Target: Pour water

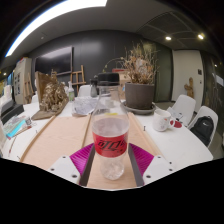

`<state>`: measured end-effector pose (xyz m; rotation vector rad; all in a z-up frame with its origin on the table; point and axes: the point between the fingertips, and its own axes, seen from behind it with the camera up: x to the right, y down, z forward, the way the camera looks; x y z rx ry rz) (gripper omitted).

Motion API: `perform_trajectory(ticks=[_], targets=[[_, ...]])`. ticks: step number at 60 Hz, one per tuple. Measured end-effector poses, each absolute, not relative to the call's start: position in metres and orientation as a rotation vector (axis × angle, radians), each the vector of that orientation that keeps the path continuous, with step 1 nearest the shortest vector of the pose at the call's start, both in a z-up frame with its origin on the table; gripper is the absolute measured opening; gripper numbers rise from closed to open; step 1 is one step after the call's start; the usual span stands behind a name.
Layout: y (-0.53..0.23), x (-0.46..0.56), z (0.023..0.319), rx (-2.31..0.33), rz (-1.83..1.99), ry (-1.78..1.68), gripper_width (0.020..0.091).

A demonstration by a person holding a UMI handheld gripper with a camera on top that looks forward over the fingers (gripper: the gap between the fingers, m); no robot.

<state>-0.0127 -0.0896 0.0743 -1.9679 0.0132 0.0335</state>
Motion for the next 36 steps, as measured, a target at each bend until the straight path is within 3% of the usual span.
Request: perform_trajectory(ticks=[4, 9, 20, 29, 36], targets=[[-0.081, -0.012, 0.073, -1.946, 0.019, 0.015, 0.0515], [-0.079, -0.016, 0.074, -1.929, 0.025, 0.013, 0.0487], [-0.081, -0.020, 0.072, -1.939, 0.031, -0.007, 0.0294], [-0.084, -0.018, 0.076, -1.950, -0.009, -0.030, 0.0269], [-0.074, -0.019, 0.103, -1.926, 0.012, -0.026, 0.0270]])
